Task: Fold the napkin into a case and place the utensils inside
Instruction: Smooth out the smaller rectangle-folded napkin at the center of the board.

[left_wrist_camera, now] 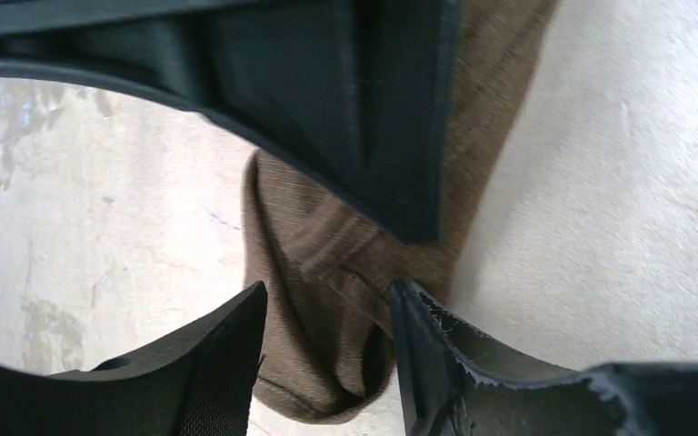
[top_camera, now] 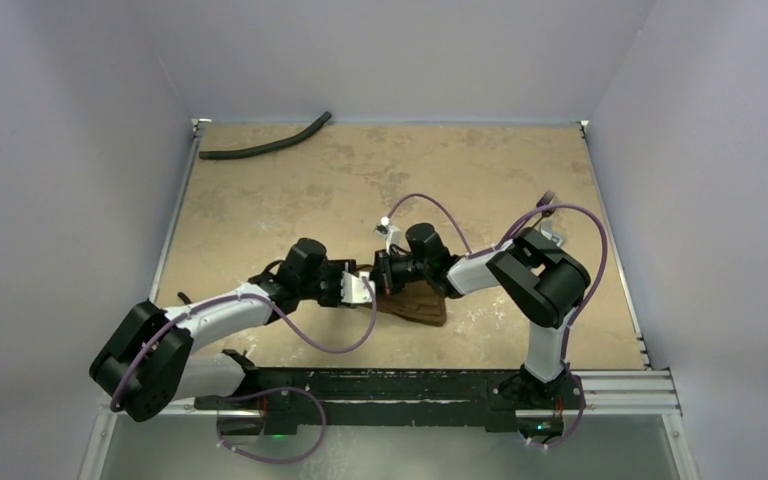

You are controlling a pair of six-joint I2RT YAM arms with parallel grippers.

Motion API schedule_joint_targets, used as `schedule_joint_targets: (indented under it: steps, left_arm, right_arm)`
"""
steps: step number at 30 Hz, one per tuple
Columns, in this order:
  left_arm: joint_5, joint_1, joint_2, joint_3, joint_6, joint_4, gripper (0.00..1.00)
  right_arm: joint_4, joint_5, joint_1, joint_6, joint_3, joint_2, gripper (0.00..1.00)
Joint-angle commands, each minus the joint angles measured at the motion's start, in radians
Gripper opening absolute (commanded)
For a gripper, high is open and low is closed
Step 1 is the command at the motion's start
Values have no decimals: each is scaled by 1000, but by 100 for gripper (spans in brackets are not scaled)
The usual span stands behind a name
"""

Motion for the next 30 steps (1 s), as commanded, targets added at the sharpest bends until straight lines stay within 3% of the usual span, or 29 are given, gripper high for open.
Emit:
schedule_joint_targets:
  steps: [1, 13, 24, 30]
  left_arm:
    - [-46, 13, -30, 91, -136, -6, 52]
    - [-12, 31, 30, 93, -95, -77, 45]
    - [-151, 17, 57, 63, -102, 45, 47]
    - [-152, 14, 70, 33, -103, 89, 41]
  right_arm:
    - [19, -5, -7, -2, 2, -22, 0]
    - [-42, -5, -7, -10, 35, -13, 0]
    - [-137, -5, -6, -28, 81, 16, 0]
    - [-195, -14, -7, -27, 101, 27, 0]
